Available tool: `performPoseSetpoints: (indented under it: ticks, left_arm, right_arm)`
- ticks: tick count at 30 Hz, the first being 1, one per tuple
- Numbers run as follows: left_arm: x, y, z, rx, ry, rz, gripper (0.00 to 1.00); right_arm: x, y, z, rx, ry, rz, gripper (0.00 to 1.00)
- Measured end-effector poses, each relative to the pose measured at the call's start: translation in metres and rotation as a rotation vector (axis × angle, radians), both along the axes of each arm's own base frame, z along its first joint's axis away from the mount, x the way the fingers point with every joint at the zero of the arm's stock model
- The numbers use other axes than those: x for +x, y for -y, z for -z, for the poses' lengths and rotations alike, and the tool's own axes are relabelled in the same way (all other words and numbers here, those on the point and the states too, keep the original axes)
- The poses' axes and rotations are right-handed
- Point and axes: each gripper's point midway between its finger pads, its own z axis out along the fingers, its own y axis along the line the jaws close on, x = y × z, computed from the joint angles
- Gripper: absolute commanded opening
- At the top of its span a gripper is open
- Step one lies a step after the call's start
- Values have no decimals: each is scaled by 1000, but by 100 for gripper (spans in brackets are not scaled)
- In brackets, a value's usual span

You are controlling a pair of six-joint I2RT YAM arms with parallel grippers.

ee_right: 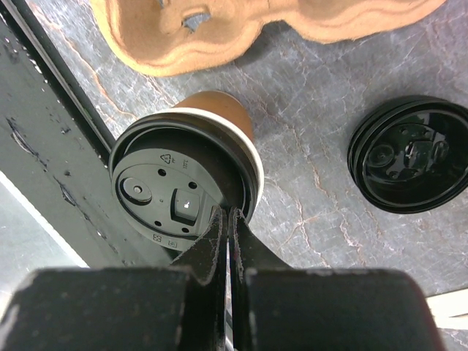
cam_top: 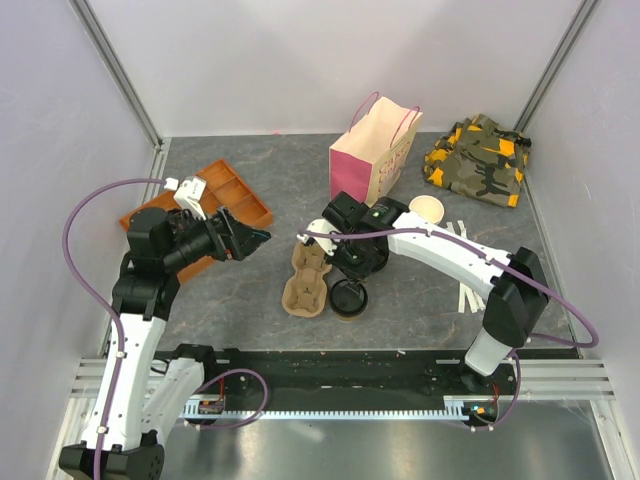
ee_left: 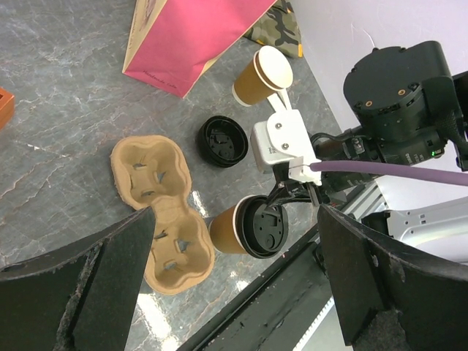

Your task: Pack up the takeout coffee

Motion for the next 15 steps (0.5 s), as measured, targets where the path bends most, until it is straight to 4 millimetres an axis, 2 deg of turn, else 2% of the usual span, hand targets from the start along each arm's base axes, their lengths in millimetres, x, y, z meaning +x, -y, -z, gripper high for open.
performPoseSetpoints:
  ticks: [11,15]
  left_arm:
    - [1,0,1,-1,-4,2,100]
    - [1,2,2,-4,-12,11,100]
  right_arm:
    - [0,0,3,-3,1,-10,0]
    - [1,0,4,-5,3,-17,6]
